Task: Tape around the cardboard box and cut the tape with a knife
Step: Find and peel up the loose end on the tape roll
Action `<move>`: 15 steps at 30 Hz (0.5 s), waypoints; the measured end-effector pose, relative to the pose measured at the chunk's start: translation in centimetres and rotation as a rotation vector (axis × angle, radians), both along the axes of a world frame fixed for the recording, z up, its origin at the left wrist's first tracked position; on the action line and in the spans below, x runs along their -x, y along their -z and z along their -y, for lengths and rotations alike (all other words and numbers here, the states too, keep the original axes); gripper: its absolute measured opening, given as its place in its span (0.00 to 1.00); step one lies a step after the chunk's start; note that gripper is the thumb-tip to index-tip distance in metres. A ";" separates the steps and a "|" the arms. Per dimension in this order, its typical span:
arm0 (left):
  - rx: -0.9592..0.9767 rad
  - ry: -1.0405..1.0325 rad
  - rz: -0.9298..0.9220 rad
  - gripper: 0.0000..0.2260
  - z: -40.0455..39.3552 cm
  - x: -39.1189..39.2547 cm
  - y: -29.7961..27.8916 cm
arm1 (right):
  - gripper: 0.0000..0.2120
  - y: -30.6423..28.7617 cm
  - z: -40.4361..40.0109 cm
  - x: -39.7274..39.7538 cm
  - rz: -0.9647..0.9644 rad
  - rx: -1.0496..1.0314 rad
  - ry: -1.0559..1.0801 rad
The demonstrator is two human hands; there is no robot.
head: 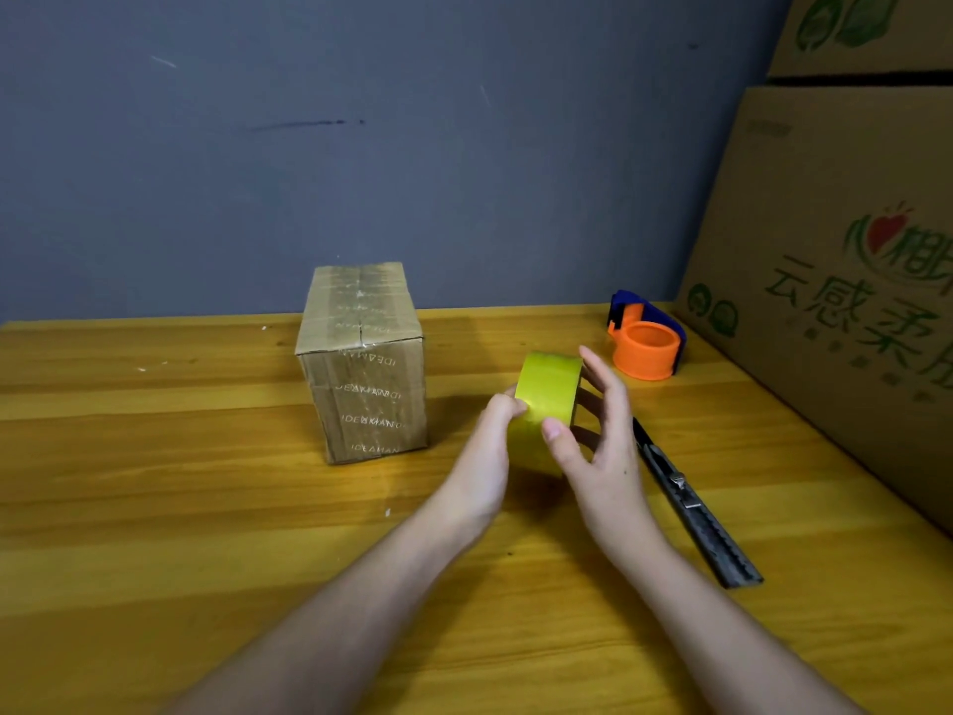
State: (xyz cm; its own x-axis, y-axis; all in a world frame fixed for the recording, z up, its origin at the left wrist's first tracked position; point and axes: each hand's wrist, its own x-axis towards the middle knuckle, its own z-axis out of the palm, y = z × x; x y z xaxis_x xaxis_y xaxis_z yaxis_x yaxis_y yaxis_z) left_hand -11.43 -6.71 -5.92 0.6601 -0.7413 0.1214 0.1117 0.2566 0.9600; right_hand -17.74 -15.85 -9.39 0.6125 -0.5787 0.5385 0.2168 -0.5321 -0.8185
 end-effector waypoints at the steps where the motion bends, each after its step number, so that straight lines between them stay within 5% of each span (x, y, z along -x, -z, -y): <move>1: -0.001 0.005 -0.006 0.16 -0.1 0.0 -0.1 | 0.33 0.0 0.0 0.0 -0.003 0.004 0.000; 5: 0.000 -0.002 0.054 0.10 -0.2 0.1 -0.1 | 0.33 0.0 0.0 0.0 -0.002 -0.003 -0.008; 15: 0.025 0.060 -0.055 0.16 -0.2 -0.1 -0.1 | 0.34 -0.1 -0.1 0.1 0.000 -0.014 -0.024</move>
